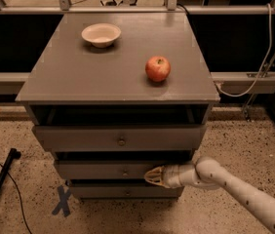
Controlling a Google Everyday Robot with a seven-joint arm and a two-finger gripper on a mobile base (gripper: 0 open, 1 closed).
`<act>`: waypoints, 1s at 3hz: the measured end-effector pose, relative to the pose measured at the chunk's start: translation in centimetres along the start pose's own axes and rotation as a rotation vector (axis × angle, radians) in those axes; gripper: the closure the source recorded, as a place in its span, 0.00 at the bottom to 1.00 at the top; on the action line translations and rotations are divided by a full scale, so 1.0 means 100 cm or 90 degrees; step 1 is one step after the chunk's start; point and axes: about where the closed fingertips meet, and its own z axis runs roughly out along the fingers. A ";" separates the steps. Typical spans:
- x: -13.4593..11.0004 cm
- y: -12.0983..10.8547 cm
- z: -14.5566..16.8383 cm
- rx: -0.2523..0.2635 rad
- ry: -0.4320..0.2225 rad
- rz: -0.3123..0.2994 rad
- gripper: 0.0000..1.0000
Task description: Close middle drawer
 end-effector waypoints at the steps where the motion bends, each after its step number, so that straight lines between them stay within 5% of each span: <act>1: 0.000 -0.002 0.001 0.000 -0.001 -0.001 1.00; 3: 0.003 0.039 -0.023 -0.022 0.026 0.017 1.00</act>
Offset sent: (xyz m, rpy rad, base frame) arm -0.0318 -0.0217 -0.0021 -0.0416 0.0128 -0.0105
